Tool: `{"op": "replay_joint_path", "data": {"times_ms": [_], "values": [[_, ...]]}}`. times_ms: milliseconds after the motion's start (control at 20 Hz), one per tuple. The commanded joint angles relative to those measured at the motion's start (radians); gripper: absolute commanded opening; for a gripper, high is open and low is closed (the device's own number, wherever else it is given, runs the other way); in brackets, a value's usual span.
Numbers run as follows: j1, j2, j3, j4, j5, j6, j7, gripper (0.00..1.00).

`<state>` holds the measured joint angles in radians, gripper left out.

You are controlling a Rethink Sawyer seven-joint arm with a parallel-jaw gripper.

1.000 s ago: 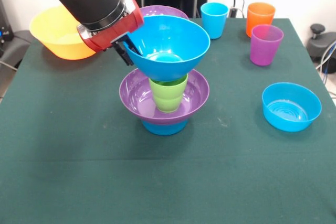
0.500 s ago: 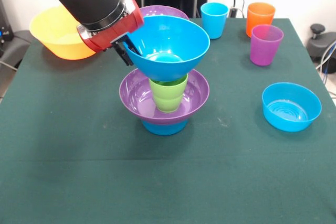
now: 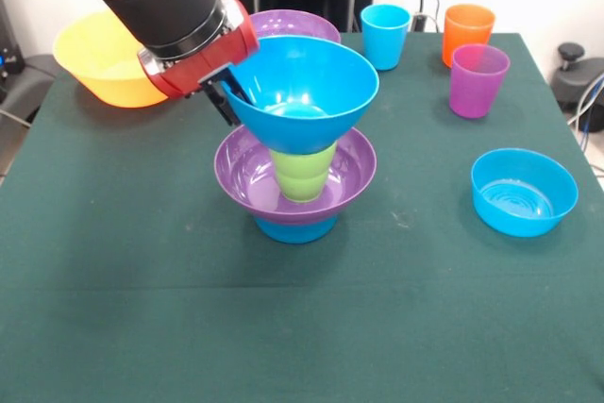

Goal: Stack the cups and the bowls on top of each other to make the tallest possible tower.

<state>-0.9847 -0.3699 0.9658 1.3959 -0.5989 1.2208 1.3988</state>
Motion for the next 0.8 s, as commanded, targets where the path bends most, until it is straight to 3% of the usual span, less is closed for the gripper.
{"op": "replay_joint_path", "data": {"times_ms": [50, 800], "values": [[0.036, 0.057, -0.018, 0.003, -0.051, -0.069, -0.269, 0.0], [0.039, 0.011, -0.036, 0.018, -0.051, 0.001, -0.274, 0.0]]}}
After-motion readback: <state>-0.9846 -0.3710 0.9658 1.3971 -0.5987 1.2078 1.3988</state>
